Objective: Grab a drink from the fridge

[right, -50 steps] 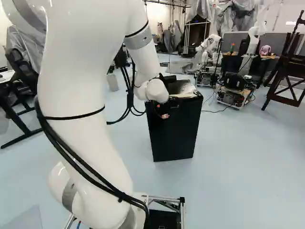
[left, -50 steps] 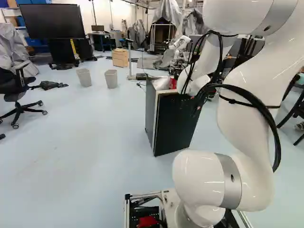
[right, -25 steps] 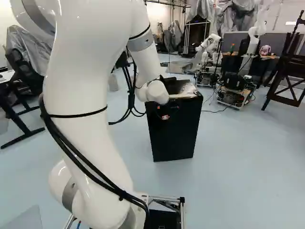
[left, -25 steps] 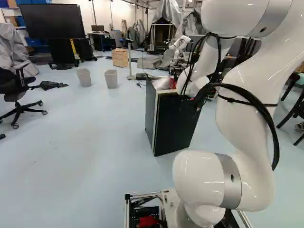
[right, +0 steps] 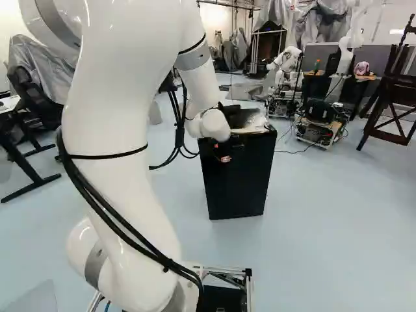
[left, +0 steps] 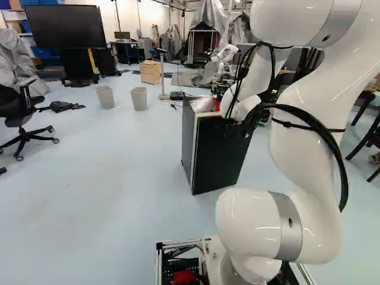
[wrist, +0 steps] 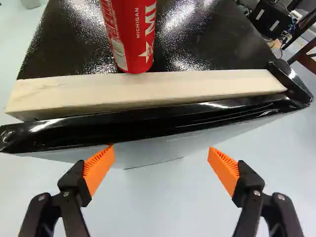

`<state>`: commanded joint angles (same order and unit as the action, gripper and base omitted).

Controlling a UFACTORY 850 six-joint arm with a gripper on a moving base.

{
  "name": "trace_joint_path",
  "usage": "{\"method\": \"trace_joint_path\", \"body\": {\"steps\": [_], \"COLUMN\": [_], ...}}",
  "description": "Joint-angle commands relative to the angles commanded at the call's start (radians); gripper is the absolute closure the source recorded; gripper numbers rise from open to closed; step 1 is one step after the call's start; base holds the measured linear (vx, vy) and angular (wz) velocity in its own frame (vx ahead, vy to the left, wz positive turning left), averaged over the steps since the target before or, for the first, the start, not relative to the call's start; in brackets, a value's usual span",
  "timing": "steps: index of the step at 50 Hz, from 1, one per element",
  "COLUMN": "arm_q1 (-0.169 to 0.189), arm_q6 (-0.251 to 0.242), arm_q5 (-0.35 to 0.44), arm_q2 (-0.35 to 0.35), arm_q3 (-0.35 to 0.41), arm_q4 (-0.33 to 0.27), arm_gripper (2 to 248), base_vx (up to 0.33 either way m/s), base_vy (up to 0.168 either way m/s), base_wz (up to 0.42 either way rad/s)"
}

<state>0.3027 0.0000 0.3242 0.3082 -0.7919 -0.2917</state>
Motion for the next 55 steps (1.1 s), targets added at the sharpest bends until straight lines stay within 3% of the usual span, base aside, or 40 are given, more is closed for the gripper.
{"method": "trace_joint_path", "body": {"steps": [55], "arm_q1": [-0.004], "arm_q6": [0.000], "arm_q5": [0.000], "arm_q2": [0.018], "arm_q3": [-0.022], "arm_q4": [0.000], "arm_gripper": [3], "base_vx": [0.000], "base_vy": [0.000], "base_wz": [0.000]}}
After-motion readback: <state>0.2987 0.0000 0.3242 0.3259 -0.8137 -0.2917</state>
